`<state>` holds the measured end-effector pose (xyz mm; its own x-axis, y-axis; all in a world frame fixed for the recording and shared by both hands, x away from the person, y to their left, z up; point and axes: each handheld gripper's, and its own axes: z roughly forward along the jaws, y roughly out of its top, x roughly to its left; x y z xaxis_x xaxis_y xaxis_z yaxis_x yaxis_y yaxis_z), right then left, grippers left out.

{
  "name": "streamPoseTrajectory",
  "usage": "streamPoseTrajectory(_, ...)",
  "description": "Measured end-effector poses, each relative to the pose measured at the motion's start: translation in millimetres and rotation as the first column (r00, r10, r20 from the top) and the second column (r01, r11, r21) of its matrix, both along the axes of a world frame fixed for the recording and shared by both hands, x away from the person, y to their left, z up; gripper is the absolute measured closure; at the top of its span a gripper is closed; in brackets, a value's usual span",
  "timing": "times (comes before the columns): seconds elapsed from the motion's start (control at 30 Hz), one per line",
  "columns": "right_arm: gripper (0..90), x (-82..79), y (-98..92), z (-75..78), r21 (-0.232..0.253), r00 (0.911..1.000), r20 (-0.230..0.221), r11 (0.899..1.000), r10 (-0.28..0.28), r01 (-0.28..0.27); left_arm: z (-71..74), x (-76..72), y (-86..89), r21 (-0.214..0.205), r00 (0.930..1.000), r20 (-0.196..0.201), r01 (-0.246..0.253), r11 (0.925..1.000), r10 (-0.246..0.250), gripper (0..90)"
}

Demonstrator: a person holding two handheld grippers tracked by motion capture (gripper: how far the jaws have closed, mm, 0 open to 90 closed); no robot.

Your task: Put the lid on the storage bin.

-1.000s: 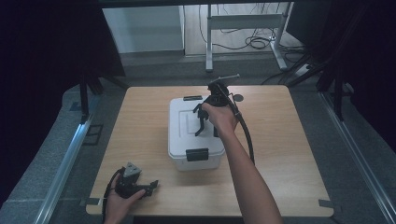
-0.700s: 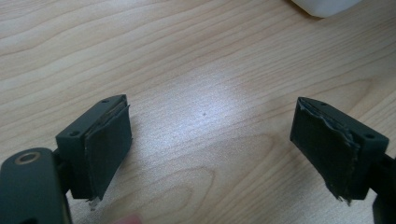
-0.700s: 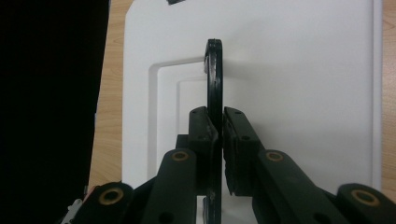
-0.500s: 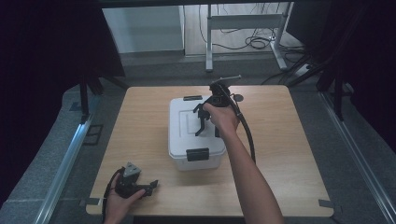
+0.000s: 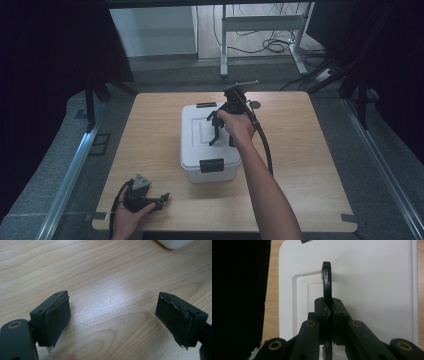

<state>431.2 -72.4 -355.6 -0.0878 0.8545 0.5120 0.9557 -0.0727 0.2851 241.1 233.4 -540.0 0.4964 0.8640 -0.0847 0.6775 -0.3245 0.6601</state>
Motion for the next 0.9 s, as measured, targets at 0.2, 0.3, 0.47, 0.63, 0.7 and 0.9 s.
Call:
streamPoseTrajectory(0.2, 85.4, 2.3, 3.4, 2.9, -0.027, 1.0, -0.009, 1.0, -0.001, 0.0, 0.1, -0.2, 0.1, 0.002, 1.0, 0.0, 0.002, 1.0, -0.002, 12.6)
streamPoseTrajectory(0.3, 85.4, 5.1, 3.0, 0.0, -0.03, 0.9998, -0.017, 0.999, -0.01, 0.009, 0.1, -0.2, 0.2, -0.001, 1.0, -0.001, 0.002, 1.0, -0.002, 12.6)
streamPoseTrajectory(0.47, 85.4, 7.8, 1.7, -4.2, -0.016, 0.9996, -0.028, 1.0, -0.008, 0.008, 0.1, -0.2, 0.3, 0.0, 1.0, -0.001, 0.003, 1.0, -0.003, 12.6)
streamPoseTrajectory(0.63, 82.7, 6.7, 1.8, -3.2, -0.023, 0.9999, -0.007, 1.0, 0.008, -0.008, 0.2, -0.3, 0.0, 0.002, 1.0, -0.001, 0.004, 1.0, -0.004, 12.6)
streamPoseTrajectory(0.7, 79.9, 6.4, 1.2, -2.3, -0.023, 1.0, 0.0, 1.0, 0.008, -0.008, 0.1, -0.3, 0.1, 0.003, 1.0, -0.001, 0.004, 1.0, -0.004, 12.5)
streamPoseTrajectory(0.9, 74.1, 1.3, -18.6, 12.3, 0.023, 0.9984, 0.054, 1.0, 0.012, -0.013, 0.0, -0.3, -0.1, 0.004, 1.0, 0.0, 0.004, 1.0, -0.004, 12.5)
